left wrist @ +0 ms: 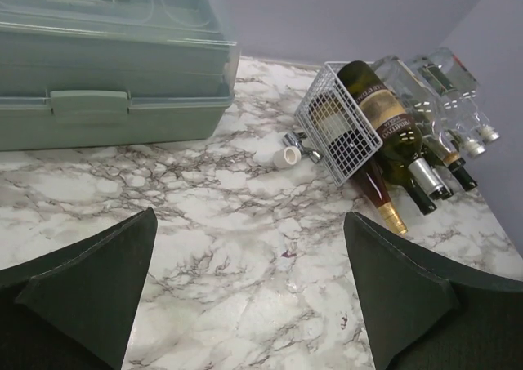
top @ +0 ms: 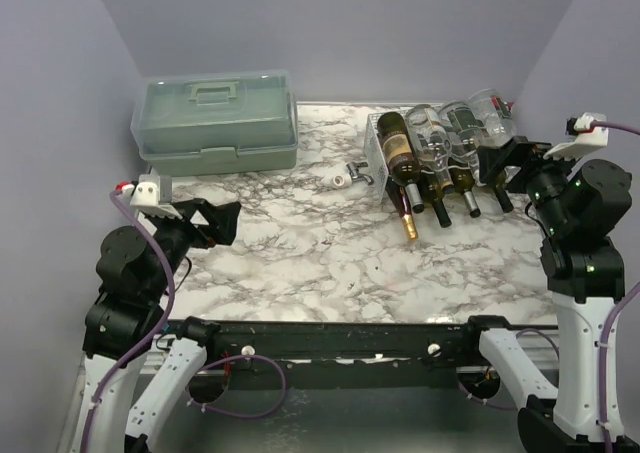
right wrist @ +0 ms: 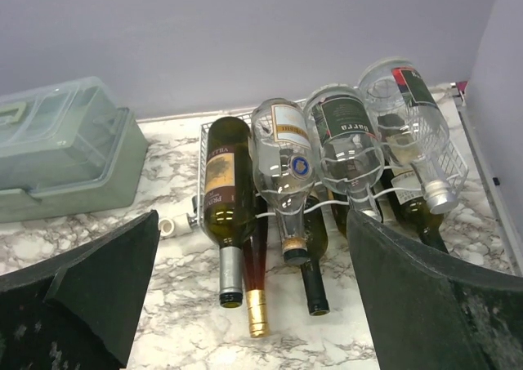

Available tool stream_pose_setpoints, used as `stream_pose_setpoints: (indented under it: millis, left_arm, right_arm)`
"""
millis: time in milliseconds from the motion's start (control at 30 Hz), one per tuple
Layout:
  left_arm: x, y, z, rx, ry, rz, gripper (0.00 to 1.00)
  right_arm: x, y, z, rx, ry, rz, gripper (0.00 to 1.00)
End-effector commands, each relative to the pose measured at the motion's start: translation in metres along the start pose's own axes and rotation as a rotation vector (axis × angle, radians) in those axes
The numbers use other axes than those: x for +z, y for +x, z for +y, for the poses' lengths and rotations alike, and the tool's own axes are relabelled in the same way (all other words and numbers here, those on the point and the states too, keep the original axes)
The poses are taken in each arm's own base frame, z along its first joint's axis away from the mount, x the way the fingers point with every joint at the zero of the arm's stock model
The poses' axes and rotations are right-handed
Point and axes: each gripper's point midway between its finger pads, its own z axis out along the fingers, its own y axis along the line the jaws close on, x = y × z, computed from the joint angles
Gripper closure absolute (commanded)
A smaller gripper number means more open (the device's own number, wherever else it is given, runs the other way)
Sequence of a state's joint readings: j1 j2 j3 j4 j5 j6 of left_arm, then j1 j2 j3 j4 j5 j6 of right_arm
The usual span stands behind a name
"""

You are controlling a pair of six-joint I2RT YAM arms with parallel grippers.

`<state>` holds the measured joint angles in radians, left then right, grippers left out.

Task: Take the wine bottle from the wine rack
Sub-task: Pick up the wine bottle from the wine rack.

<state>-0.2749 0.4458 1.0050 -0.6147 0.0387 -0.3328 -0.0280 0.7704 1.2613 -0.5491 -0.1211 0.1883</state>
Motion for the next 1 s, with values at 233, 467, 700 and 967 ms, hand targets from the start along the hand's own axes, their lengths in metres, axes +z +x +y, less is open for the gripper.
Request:
stream_pose_setpoints:
  millis: [233, 467, 700, 967]
  left_arm:
    - [0.038, 0.016, -0.018, 0.038, 0.118, 0.133, 0.01]
    - [0.054, 0.043, -0.015, 0.078, 0.160, 0.157, 0.01]
    - [0.054, 0.061, -0.003, 0.100, 0.149, 0.077, 0.01]
    - [0.059, 0.086, 0.014, 0.105, 0.097, 0.102, 0.01]
  right_arm:
    - [0.018, 0.015, 0.015, -0.108, -0.137, 0.109, 0.00]
    - [0.003, 0.041, 0.054, -0.303, -0.468, 0.192, 0.00]
    - [0.012, 0.072, 0.064, -0.273, -0.603, 0.338, 0.00]
    - [0.027, 0.083, 0.064, -0.223, -0.612, 0.352, 0.00]
